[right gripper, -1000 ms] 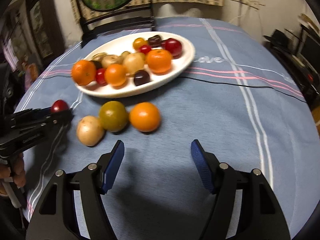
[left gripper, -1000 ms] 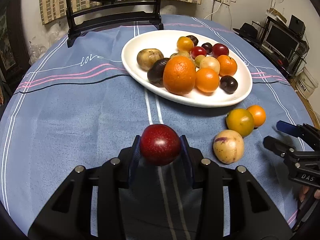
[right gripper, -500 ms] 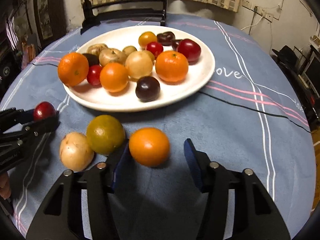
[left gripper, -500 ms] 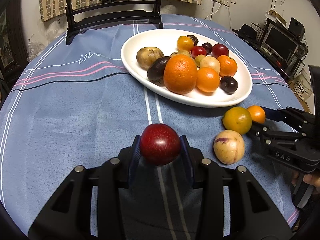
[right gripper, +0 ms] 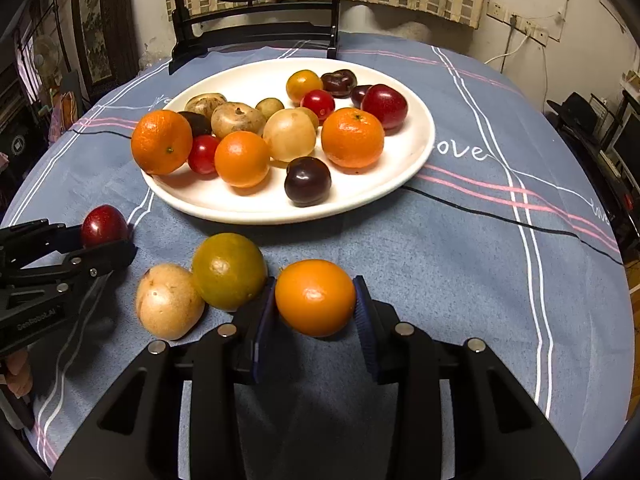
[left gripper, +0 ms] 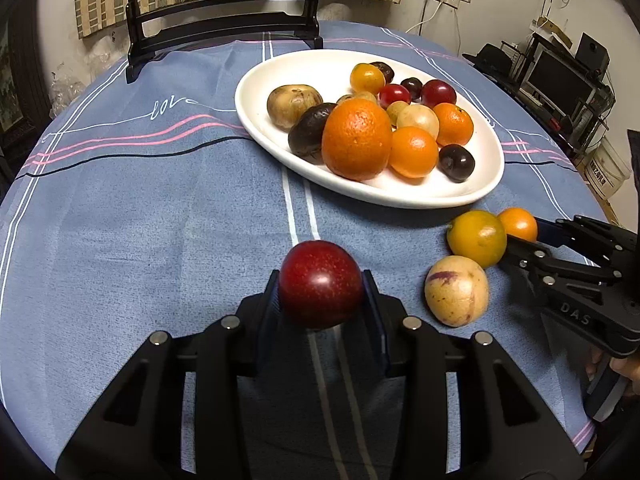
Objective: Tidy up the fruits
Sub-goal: 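Grasp a dark red plum with the left tool while the right tool grasps an orange, then carry both held fruits over the white plate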
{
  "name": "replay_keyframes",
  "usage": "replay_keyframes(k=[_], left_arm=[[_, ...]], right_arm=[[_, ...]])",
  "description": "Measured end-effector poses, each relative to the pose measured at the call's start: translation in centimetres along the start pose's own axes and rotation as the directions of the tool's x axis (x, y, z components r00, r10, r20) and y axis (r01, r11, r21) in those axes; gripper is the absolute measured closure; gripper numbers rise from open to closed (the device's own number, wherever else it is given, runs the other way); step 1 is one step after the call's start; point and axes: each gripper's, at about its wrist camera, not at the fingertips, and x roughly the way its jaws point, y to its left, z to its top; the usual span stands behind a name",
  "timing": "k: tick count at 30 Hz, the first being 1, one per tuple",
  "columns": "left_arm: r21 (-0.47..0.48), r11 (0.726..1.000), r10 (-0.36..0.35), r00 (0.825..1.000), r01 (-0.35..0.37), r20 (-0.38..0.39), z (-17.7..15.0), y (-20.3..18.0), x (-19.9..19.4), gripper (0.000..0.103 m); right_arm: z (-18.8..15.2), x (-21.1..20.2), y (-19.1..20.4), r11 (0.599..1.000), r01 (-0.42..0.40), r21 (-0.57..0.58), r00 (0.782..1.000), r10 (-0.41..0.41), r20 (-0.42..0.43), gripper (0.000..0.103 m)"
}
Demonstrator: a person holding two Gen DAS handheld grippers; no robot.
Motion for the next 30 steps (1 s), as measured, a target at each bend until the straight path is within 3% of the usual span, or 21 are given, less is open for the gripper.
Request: replay_keyframes(k=[17,30], left_arm=[[0.015,1.000,0.015,0.999,-0.015,0.033,0.0,-0.4,-1.0,0.065],[0.074,0.997,-0.005,0.992,-0.004,0.127,3.0,-2.4,-5.5,0.064]], right_arm=[[-2.6,-2.9,-2.2,0.996,-0.029,0.084,0.999,0.026,0.036,0.065],[0.2,-6.1,-1.4,0.999,-0.038,0.038,0.990,0.033,0.137,0.065]])
